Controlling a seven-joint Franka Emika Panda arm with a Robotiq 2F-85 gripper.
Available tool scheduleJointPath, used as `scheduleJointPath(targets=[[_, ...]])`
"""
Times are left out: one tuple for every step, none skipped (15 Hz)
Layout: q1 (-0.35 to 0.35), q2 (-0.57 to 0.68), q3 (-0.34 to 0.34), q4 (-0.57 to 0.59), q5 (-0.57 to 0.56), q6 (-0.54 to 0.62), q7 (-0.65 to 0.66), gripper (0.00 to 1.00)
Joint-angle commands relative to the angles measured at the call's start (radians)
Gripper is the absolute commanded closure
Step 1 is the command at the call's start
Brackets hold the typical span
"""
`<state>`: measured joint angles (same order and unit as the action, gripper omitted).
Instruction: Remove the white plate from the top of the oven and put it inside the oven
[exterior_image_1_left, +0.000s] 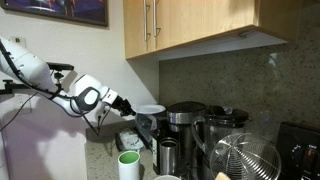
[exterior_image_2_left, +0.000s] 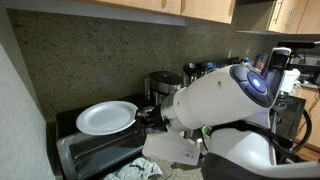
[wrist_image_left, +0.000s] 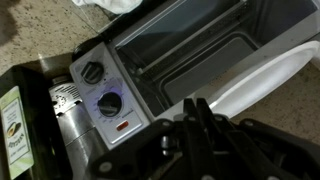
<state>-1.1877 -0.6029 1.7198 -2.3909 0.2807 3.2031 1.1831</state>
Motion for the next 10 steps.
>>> scheduleJointPath(targets=[[0.025,0.032,-0.026,-0.013,0.018,0.020,-0.025,0.92],[0.039,0.053,-0.040,-0.017,0.012,0.020,-0.035,0.91],[0.051,0.076,-0.051,-0.020,0.005,0.018,-0.047,0.92],[0.069,0.119,-0.067,-0.027,-0.005,0.017,-0.066,0.92],[0.087,0.167,-0.083,-0.035,-0.016,0.020,-0.087,0.92],[0.107,0.195,-0.104,-0.040,-0.019,0.017,-0.108,0.92],[0.132,0.227,-0.132,-0.047,-0.021,0.014,-0.129,0.92],[0.162,0.240,-0.167,-0.054,-0.016,0.006,-0.146,0.92],[0.189,0.261,-0.201,-0.057,-0.013,-0.002,-0.164,0.92],[0.217,0.270,-0.236,-0.060,-0.009,-0.012,-0.177,0.92]])
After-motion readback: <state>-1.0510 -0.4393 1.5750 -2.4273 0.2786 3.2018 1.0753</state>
